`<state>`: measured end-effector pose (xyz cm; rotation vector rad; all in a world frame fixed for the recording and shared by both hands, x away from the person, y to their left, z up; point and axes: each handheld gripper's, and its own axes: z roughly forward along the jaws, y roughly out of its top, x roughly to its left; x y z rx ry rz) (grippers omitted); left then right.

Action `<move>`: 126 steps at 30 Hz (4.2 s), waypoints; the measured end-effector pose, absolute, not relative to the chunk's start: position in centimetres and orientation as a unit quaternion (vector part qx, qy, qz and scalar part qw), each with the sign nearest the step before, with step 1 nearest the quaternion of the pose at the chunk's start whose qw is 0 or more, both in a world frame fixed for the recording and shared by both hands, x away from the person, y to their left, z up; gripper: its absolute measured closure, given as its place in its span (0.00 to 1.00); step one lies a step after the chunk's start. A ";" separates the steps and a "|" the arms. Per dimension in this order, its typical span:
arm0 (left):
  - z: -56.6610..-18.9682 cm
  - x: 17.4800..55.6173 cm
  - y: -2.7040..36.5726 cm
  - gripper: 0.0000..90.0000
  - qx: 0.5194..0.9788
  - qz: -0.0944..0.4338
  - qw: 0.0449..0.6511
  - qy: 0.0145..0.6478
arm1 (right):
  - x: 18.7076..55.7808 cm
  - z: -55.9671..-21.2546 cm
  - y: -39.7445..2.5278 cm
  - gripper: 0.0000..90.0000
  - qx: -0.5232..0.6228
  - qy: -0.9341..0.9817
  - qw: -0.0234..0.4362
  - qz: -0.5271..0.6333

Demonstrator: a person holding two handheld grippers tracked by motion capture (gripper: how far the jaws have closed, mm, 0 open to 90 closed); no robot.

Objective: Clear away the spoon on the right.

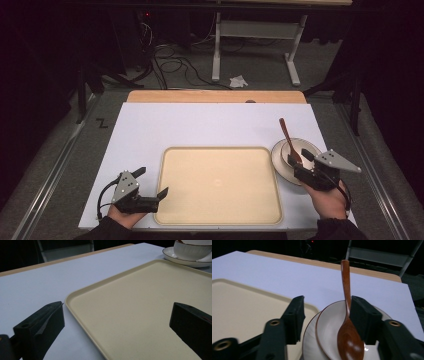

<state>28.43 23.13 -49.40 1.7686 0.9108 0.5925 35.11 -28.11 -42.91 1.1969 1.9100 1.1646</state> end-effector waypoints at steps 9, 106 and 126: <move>-49.3 28.4 23.3 0.00 0.733 0.245 0.511 0.377 | 40.2 -42.3 -28.5 0.89 0.492 0.707 0.302 0.409; -49.4 28.5 23.6 0.01 0.728 0.248 0.510 0.385 | 40.2 -42.7 -21.6 1.00 0.433 0.781 0.205 0.401; -49.5 28.5 23.3 0.01 0.731 0.247 0.506 0.386 | 33.5 -41.9 -25.6 1.00 0.393 0.786 0.207 0.429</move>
